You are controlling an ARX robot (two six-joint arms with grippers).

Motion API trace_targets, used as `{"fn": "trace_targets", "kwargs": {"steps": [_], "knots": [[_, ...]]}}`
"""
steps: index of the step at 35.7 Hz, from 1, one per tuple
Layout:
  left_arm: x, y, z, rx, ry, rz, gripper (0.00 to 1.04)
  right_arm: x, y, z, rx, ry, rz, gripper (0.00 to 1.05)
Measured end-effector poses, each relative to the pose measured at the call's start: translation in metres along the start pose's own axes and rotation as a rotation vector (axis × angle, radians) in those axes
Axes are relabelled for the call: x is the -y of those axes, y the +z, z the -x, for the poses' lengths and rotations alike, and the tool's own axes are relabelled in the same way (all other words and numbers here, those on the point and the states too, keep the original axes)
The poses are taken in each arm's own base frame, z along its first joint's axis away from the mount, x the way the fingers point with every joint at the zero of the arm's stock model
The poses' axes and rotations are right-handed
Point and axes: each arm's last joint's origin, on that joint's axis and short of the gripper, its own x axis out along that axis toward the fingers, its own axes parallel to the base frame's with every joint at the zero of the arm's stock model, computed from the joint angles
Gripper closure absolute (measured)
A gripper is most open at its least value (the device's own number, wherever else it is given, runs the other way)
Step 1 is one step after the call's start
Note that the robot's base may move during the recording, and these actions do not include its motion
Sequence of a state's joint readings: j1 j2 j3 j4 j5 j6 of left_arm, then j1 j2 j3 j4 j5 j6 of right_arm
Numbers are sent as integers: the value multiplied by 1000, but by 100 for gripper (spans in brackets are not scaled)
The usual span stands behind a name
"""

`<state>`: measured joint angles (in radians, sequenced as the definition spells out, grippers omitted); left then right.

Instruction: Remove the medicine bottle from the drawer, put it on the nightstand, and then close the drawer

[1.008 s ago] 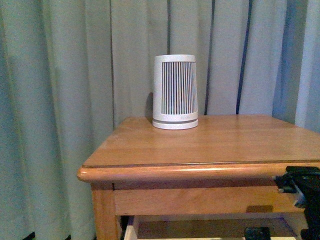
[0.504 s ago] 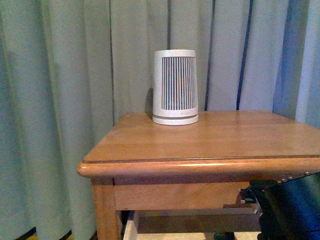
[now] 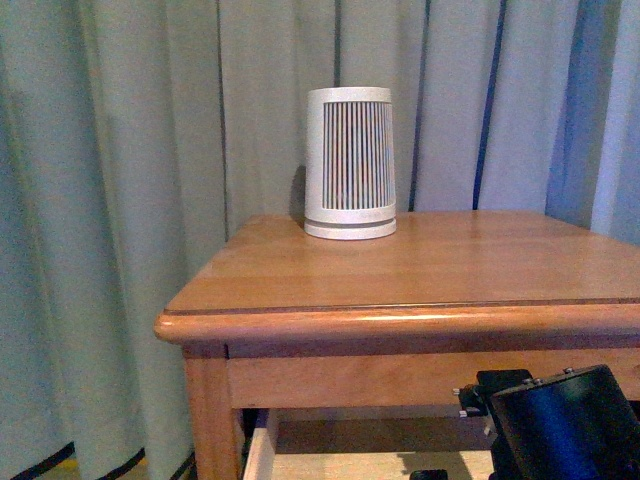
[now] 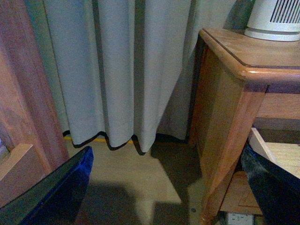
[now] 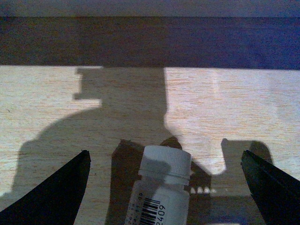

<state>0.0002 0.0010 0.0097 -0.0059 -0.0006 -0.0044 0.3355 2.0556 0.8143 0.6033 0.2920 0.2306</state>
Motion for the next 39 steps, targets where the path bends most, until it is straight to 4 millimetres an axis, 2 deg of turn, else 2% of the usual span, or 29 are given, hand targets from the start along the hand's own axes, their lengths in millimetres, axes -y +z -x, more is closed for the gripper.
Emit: {"fn": "trace_targets", "kwargs": {"steps": [3, 8, 16, 18, 29, 39], "knots": [[0, 0, 0, 0, 0, 0, 7, -1, -1, -1, 0, 1, -5, 10], [0, 0, 0, 0, 0, 0, 7, -3, -4, -4, 4, -1, -9, 26], [0, 0, 0, 0, 0, 0, 7, -6, -5, -5, 41, 15, -21, 69], [0, 0, 0, 0, 0, 0, 7, -6, -5, -5, 50, 17, -22, 76], [0, 0, 0, 0, 0, 0, 7, -6, 2, 2, 92, 27, -4, 77], [0, 0, 0, 0, 0, 0, 7, 1, 25, 42, 117, 19, -33, 77]]}}
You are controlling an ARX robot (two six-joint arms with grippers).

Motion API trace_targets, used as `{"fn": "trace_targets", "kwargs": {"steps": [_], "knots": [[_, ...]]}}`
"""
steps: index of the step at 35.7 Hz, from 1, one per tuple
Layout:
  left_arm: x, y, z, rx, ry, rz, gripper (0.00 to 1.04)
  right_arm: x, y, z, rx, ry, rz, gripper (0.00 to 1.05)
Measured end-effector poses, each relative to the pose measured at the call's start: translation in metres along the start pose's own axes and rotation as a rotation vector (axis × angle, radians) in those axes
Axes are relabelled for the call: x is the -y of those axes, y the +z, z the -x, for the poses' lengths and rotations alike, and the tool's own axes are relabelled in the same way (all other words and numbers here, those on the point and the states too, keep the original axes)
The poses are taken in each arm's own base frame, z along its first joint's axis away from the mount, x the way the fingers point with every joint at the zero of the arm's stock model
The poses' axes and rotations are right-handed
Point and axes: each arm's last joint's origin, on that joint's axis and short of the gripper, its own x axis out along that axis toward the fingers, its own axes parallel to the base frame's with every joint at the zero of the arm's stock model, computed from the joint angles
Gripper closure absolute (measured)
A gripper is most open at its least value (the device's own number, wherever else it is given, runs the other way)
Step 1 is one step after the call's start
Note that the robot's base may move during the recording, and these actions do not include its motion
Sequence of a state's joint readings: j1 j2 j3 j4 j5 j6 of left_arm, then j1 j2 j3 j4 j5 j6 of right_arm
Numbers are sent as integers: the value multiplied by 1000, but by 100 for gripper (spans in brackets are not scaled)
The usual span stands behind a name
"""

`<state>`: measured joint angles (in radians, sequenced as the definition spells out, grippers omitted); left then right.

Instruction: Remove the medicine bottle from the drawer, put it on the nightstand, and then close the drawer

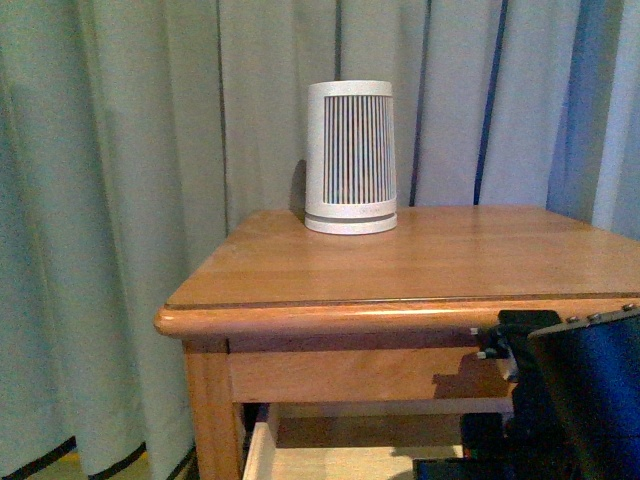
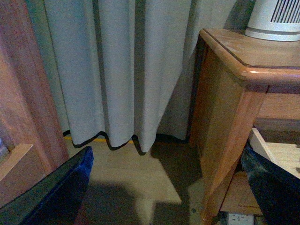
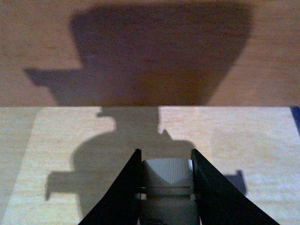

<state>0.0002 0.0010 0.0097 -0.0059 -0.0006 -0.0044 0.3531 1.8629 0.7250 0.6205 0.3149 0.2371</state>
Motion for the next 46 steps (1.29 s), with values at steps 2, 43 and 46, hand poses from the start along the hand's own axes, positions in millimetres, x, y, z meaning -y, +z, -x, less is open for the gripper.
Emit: {"fn": "trace_targets", "kwargs": {"steps": [2, 43, 46], "knots": [[0, 0, 0, 0, 0, 0, 7, 2, 3, 11, -26, -3, -17, 77], [0, 0, 0, 0, 0, 0, 7, 74, 208, 40, 193, -176, -64, 77], [0, 0, 0, 0, 0, 0, 7, 74, 200, 23, 144, -180, -81, 77]]}}
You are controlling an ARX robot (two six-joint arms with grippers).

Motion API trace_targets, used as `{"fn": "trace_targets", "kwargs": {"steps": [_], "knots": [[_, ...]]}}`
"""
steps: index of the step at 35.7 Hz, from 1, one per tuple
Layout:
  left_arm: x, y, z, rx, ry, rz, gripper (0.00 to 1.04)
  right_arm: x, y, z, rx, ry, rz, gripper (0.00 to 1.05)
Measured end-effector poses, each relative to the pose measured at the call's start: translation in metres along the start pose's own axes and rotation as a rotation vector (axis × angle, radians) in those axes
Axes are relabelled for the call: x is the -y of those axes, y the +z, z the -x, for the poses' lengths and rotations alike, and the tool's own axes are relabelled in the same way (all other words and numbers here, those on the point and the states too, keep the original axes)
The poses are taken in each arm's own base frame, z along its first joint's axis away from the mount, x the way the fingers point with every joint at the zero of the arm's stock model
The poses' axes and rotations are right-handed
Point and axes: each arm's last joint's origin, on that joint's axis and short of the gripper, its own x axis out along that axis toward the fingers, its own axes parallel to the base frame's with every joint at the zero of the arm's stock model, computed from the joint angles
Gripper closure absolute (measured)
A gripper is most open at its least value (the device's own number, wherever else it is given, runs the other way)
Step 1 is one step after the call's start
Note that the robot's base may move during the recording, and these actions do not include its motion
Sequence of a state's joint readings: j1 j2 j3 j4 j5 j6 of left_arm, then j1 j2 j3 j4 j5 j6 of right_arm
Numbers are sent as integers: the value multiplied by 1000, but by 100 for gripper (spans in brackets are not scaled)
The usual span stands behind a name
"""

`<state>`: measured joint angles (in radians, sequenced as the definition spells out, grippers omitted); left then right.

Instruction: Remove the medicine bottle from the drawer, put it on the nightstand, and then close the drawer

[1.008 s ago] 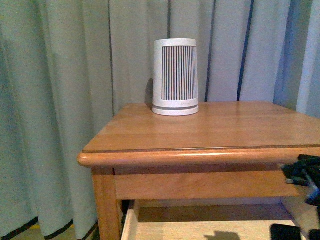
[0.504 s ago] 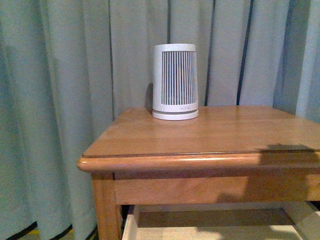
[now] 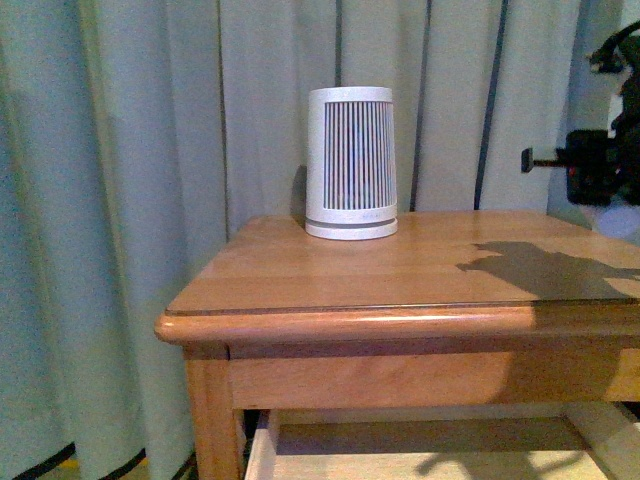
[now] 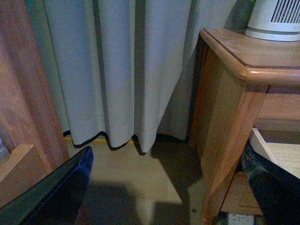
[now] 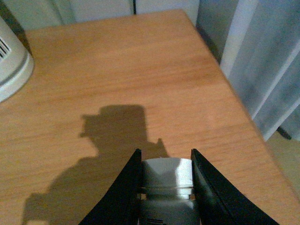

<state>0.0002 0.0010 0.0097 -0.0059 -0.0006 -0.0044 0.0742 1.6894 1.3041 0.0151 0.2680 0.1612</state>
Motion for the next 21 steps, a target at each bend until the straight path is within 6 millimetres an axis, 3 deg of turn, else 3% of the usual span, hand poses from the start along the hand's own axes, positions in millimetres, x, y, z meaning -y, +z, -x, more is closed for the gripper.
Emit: {"fn": "trace_targets", "kwargs": {"steps": [9, 21], "knots": [[0, 0, 0, 0, 0, 0, 7, -5, -22, -30, -75, 0, -19, 77], [0, 0, 0, 0, 0, 0, 7, -6, -12, -29, 27, 10, -21, 30]]}}
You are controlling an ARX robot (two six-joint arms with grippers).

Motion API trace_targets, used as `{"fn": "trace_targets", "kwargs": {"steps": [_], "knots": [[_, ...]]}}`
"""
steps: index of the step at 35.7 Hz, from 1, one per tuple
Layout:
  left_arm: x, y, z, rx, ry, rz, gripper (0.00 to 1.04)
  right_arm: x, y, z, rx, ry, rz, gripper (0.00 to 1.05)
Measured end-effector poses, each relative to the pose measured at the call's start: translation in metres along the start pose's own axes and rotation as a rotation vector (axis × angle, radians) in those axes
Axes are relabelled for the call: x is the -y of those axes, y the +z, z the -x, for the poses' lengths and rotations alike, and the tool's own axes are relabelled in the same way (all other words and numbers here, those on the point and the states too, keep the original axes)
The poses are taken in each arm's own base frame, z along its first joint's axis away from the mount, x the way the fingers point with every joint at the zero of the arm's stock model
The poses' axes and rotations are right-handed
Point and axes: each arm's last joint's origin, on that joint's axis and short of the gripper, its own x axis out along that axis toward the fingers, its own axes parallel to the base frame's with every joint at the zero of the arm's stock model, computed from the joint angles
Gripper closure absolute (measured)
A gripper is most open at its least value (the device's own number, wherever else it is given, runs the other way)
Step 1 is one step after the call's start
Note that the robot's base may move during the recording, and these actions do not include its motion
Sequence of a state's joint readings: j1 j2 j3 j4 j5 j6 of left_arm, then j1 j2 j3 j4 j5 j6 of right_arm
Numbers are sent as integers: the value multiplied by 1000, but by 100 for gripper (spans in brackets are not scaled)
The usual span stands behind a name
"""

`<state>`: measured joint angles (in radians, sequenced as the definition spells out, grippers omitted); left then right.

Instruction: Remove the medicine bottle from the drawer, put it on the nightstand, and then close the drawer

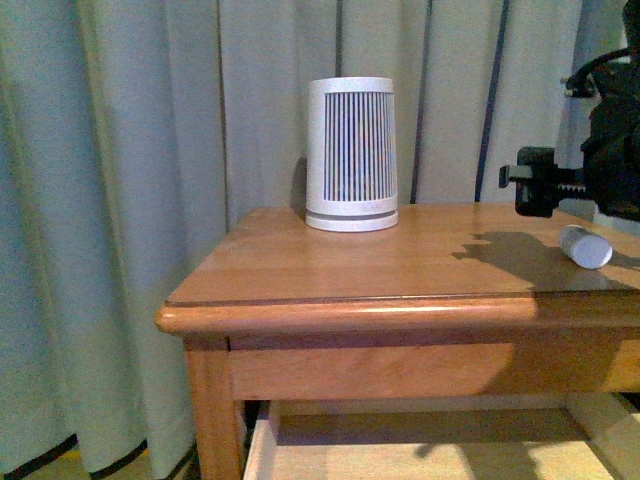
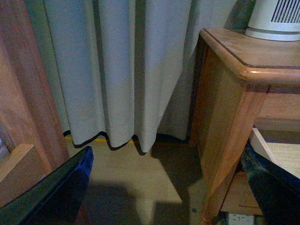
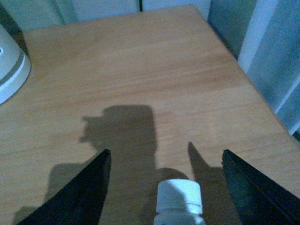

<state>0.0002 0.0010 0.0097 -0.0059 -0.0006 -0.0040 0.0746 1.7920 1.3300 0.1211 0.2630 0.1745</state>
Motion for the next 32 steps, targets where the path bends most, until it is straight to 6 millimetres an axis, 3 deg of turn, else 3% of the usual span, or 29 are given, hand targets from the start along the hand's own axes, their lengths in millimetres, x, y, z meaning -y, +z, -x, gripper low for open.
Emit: {"fn": "trace_targets", "kwargs": {"steps": [5, 6, 9, 13, 16, 24, 28, 32], "knots": [[0, 0, 0, 0, 0, 0, 7, 4, 10, 23, 119, -34, 14, 10], [0, 0, 0, 0, 0, 0, 7, 7, 13, 35, 153, -44, 9, 6], [0, 0, 0, 0, 0, 0, 7, 16, 19, 78, 219, -48, -1, 7], [0, 0, 0, 0, 0, 0, 7, 28, 11, 128, 229, -32, -31, 7], [0, 0, 0, 0, 0, 0, 7, 38, -7, 163, 221, -22, -51, 7], [0, 0, 0, 0, 0, 0, 7, 62, -92, 248, 110, -17, -61, 7], [0, 0, 0, 0, 0, 0, 7, 70, -130, 272, 28, -16, -58, 7], [0, 0, 0, 0, 0, 0, 7, 68, -157, 272, -74, 26, -24, 7]]}}
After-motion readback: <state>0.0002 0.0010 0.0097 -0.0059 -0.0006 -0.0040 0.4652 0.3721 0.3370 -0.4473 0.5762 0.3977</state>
